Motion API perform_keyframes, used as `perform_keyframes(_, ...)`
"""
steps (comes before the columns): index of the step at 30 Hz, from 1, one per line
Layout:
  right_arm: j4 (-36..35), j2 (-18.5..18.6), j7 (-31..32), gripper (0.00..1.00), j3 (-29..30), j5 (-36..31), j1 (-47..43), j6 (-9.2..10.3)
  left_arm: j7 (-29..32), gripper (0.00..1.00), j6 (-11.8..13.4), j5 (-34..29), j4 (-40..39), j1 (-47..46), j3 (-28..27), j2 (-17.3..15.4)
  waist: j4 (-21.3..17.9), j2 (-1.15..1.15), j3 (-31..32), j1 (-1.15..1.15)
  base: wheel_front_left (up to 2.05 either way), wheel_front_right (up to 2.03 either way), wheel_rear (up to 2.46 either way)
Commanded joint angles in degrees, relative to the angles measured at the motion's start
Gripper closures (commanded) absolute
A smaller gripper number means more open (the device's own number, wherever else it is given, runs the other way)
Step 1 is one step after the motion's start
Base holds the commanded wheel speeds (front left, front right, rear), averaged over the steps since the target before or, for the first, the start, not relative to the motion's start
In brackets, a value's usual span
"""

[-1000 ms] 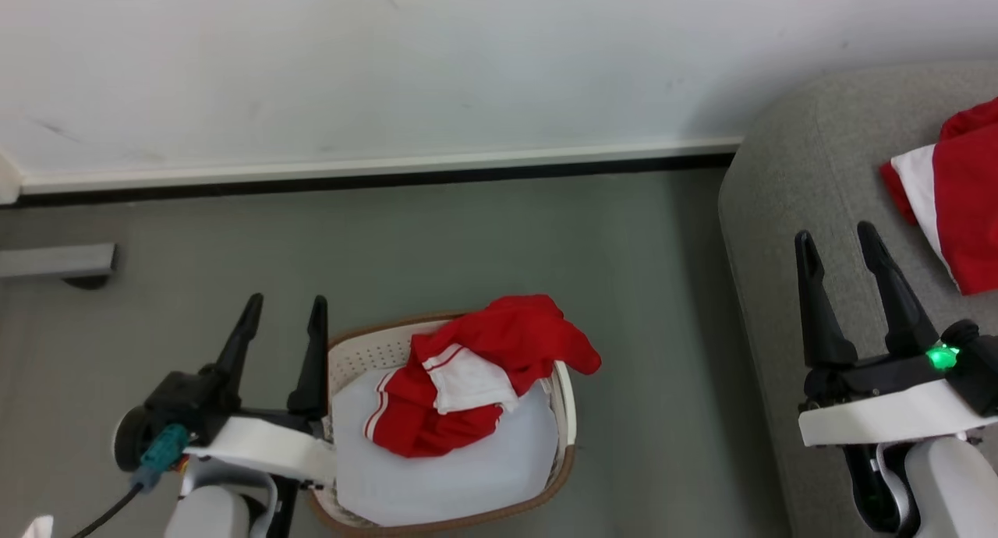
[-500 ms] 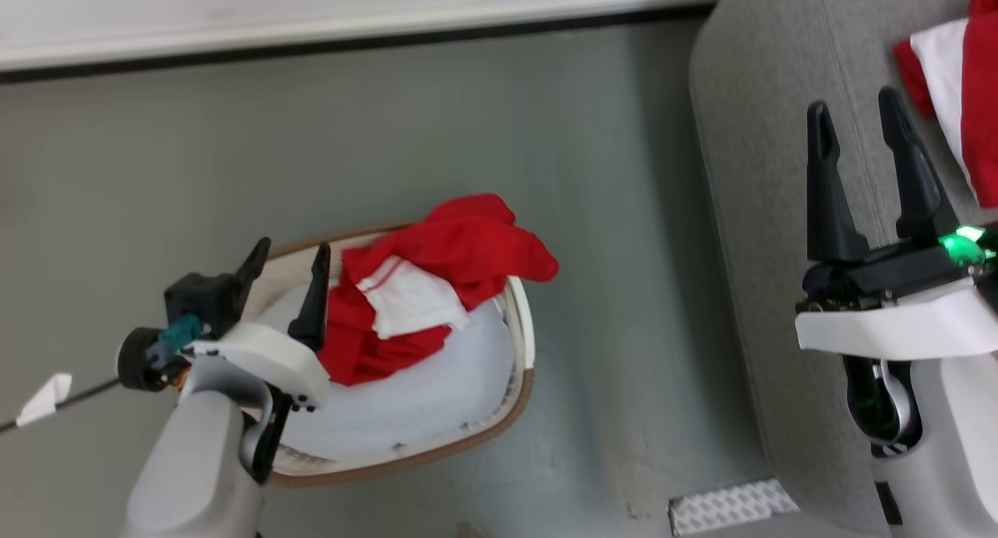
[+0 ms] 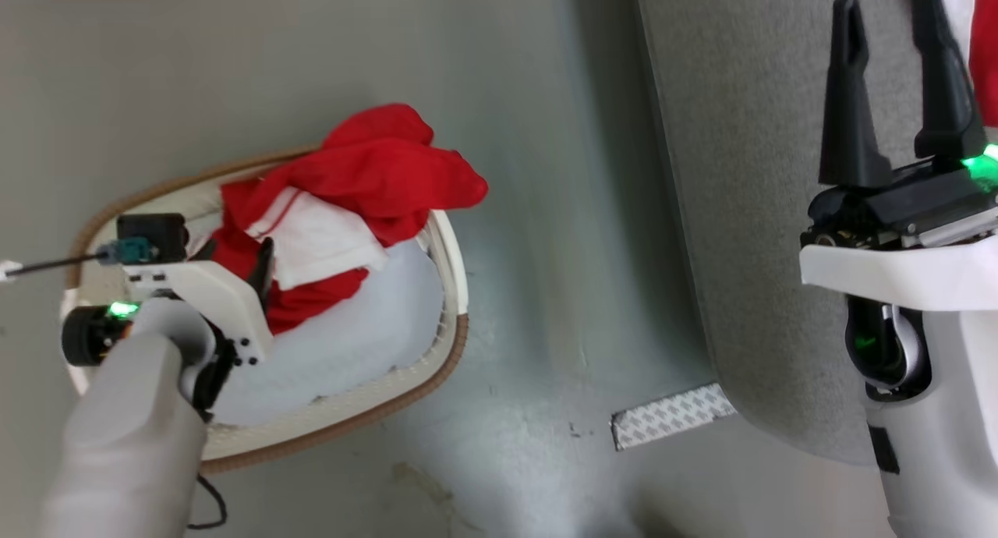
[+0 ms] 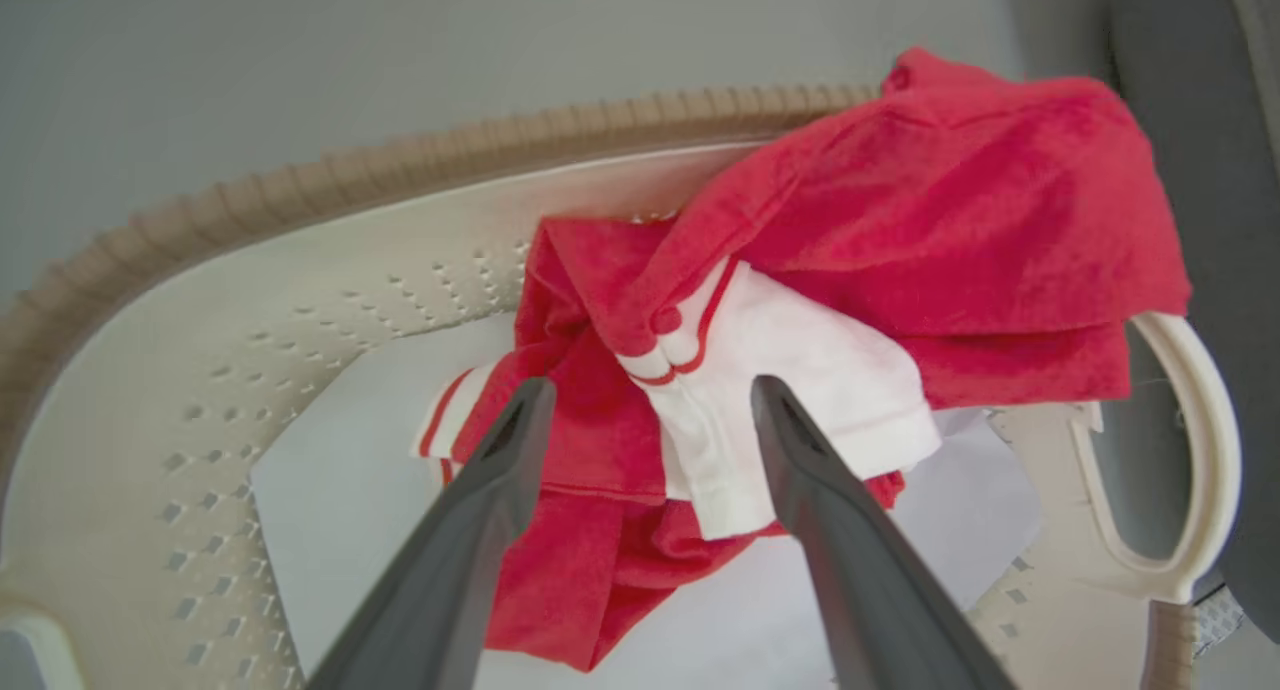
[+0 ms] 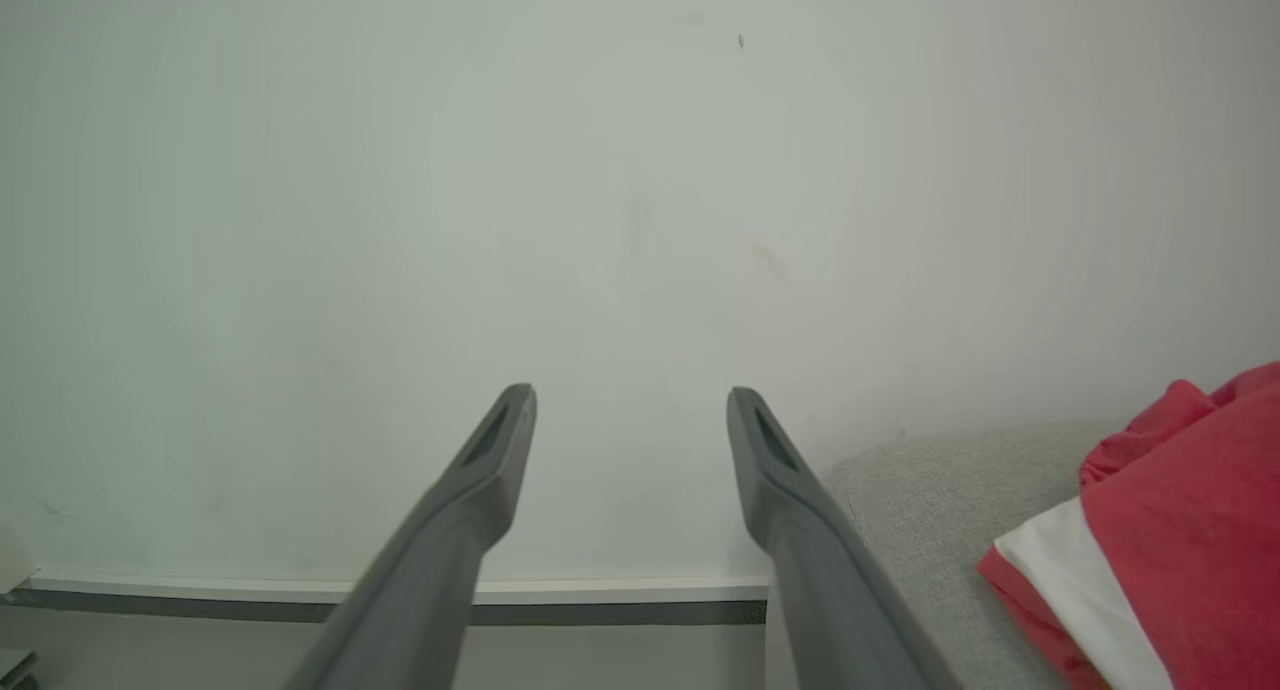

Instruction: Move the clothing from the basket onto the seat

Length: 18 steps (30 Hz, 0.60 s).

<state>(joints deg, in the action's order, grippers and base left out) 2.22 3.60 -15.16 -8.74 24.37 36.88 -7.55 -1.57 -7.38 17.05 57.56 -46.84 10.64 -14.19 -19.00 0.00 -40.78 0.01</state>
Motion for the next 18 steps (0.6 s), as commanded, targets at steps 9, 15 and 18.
perform_keyframes(9, -2.80, -0.71, 0.01, 0.00, 0.55, 3.03, 2.38, 0.13, 4.80, 0.00, -0.13, 3.75, 6.89, -6.45, 3.42, -3.91, -4.65, 0.00, -7.51, -0.01, 0.00, 0.00, 0.00)
perform_keyframes(15, -3.69, -0.74, 0.02, 0.00, 0.24, 5.20, 2.43, 0.13, 9.05, 0.00, -0.15, 4.22, 10.25, -9.32, 6.08, -5.11, -6.28, 0.00, -9.51, -0.01, 0.00, 0.00, 0.00)
perform_keyframes(18, -3.63, -0.74, 0.02, 0.00, 0.02, 5.40, 2.07, 0.13, 11.91, 0.00, -0.14, 4.31, 11.80, -10.05, 7.72, -5.12, -6.66, 0.00, -9.95, -0.01, 0.00, 0.00, 0.00)
